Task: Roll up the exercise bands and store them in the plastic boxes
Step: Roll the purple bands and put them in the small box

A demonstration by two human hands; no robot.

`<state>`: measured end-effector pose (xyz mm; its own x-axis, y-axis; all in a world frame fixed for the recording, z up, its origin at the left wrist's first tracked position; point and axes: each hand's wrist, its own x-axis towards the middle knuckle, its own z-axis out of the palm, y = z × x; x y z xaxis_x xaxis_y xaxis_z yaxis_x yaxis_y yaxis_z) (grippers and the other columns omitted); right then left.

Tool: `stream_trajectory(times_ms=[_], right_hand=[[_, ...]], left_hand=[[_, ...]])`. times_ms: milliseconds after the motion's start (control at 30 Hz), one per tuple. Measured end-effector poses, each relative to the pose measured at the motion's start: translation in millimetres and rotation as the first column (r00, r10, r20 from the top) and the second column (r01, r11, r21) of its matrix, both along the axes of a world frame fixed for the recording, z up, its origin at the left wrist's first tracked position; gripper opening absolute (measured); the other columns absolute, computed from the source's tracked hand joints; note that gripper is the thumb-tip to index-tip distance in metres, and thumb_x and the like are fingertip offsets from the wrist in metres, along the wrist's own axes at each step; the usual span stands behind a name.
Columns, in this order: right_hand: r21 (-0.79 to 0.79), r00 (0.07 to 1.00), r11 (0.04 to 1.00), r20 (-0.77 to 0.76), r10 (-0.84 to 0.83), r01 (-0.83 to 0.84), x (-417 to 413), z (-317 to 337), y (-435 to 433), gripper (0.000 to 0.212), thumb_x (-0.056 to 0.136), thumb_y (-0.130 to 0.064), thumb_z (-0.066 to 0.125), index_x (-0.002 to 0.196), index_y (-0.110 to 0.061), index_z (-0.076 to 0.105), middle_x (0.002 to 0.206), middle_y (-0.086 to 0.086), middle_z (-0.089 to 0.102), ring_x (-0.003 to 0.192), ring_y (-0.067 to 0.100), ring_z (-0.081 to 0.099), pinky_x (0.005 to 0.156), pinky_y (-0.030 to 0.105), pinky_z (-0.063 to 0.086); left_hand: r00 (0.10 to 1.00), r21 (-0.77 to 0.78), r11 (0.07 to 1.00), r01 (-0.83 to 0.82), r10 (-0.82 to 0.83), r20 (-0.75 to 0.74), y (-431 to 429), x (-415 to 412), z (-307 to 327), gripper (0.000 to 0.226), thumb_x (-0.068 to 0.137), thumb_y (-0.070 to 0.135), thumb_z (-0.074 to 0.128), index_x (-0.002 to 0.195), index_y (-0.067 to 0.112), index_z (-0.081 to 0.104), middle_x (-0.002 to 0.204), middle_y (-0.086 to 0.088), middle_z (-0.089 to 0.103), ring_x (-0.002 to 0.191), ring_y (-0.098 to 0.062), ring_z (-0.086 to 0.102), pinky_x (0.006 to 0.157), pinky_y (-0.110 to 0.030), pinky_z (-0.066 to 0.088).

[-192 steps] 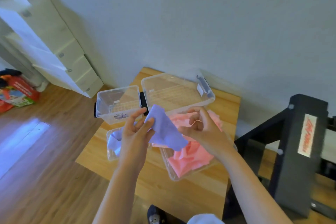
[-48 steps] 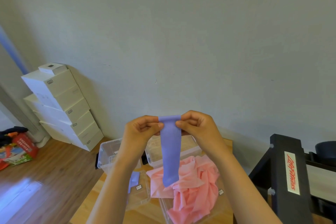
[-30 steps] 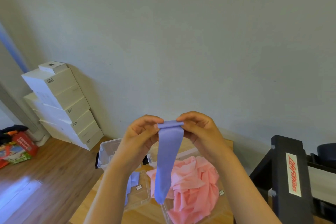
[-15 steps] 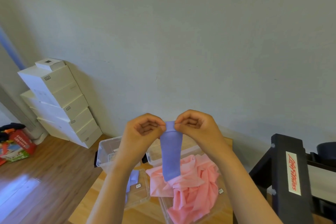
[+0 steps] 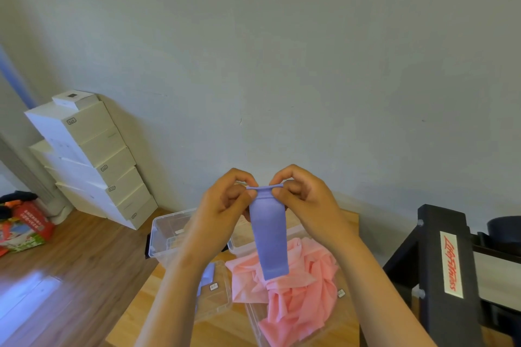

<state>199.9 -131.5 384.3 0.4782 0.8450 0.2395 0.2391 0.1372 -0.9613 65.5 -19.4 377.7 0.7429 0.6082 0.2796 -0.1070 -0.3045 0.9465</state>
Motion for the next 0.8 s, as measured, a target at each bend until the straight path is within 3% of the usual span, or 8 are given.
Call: stream_trajectory(times_ms=[67, 200, 267, 367, 467, 567, 700, 800], right_hand=[[0.057, 0.995, 0.998, -0.092, 0.035, -0.03, -3.3, 2.2, -1.5, 0.015, 0.086, -0.011, 0.06, 0.081, -0.025, 0.064, 0.07, 0.031, 0.056, 0.069, 0.021, 0.056, 0.066, 0.029, 0.045], [0.248, 0.861, 0.962, -0.459, 0.219, -0.112, -12.8, 6.0, -2.7, 0.022, 0.077, -0.007, 0.058, 0.072, -0.023, 0.072, 0.066, 0.002, 0.067, 0.064, 0.014, 0.065, 0.061, 0.02, 0.05], [0.298, 0.792, 0.946, -0.543, 0.279, -0.13, -17.7, 5.5, -2.5, 0.024, 0.076, -0.005, 0.056, 0.068, -0.021, 0.072, 0.065, 0.002, 0.066, 0.063, 0.014, 0.064, 0.059, 0.02, 0.05], [0.302, 0.752, 0.942, -0.586, 0.303, -0.144, -20.5, 6.2, -3.5, 0.023, 0.074, -0.003, 0.056, 0.065, -0.019, 0.07, 0.07, 0.006, 0.067, 0.066, 0.017, 0.065, 0.059, 0.021, 0.05], [0.246, 0.802, 0.958, -0.536, 0.263, -0.149, -18.8, 6.9, -5.4, 0.016, 0.07, -0.006, 0.065, 0.065, -0.02, 0.069, 0.067, 0.0, 0.066, 0.063, 0.013, 0.063, 0.059, 0.018, 0.049], [0.133, 0.904, 0.986, -0.401, 0.146, -0.1, -16.8, 6.6, -8.1, 0.015, 0.074, -0.005, 0.067, 0.068, -0.019, 0.068, 0.064, -0.002, 0.066, 0.064, 0.01, 0.063, 0.061, 0.018, 0.049], [0.033, 0.979, 0.999, -0.202, 0.001, 0.006, -16.7, 4.0, -8.3, 0.023, 0.084, 0.005, 0.064, 0.091, -0.017, 0.068, 0.064, -0.005, 0.067, 0.07, 0.011, 0.063, 0.069, 0.021, 0.049], [0.015, 0.995, 0.998, -0.069, -0.067, 0.068, -17.0, 2.1, -8.0, 0.025, 0.085, 0.006, 0.062, 0.087, -0.018, 0.068, 0.068, -0.01, 0.068, 0.073, 0.005, 0.066, 0.069, 0.016, 0.049]], left_hand=[[0.999, -0.077, 0.997, 0.025, -0.022, 0.047, -2.3, -3.0, 4.6, 0.01, 0.093, 0.009, 0.061, 0.09, 0.018, 0.062, 0.071, -0.024, 0.064, 0.064, -0.034, 0.06, 0.065, -0.034, 0.053], [0.973, -0.433, 0.886, 0.167, -0.078, 0.217, -11.9, -7.5, 12.7, 0.017, 0.067, 0.029, 0.083, 0.079, 0.023, 0.072, 0.073, -0.01, 0.068, 0.062, -0.02, 0.064, 0.057, -0.026, 0.052], [0.962, -0.535, 0.816, 0.217, -0.084, 0.261, -16.5, -7.5, 8.4, 0.04, 0.049, 0.041, 0.093, 0.078, 0.023, 0.073, 0.078, -0.009, 0.069, 0.062, -0.019, 0.064, 0.055, -0.028, 0.052], [0.952, -0.583, 0.777, 0.238, -0.068, 0.297, -20.8, -7.7, 2.7, 0.047, 0.046, 0.042, 0.094, 0.079, 0.019, 0.071, 0.088, -0.014, 0.066, 0.067, -0.022, 0.065, 0.058, -0.03, 0.053], [0.959, -0.549, 0.813, 0.192, -0.036, 0.283, -21.4, -8.9, 2.2, 0.034, 0.054, 0.034, 0.088, 0.076, 0.018, 0.068, 0.092, -0.018, 0.065, 0.074, -0.025, 0.065, 0.062, -0.031, 0.052], [0.985, -0.392, 0.92, 0.017, 0.052, 0.164, -21.9, -9.2, 6.4, 0.008, 0.073, 0.014, 0.074, 0.071, 0.017, 0.067, 0.078, -0.012, 0.068, 0.07, -0.019, 0.067, 0.062, -0.025, 0.053], [0.986, -0.119, 0.981, -0.15, 0.158, 0.055, -24.2, -8.6, 8.1, 0.023, 0.086, -0.007, 0.064, 0.092, 0.015, 0.065, 0.073, -0.016, 0.069, 0.07, -0.015, 0.067, 0.067, -0.02, 0.053], [0.985, -0.035, 0.985, -0.17, 0.171, 0.039, -24.0, -6.9, 3.4, 0.023, 0.086, -0.006, 0.065, 0.097, 0.013, 0.07, 0.082, -0.013, 0.071, 0.075, -0.011, 0.069, 0.07, -0.016, 0.052]])
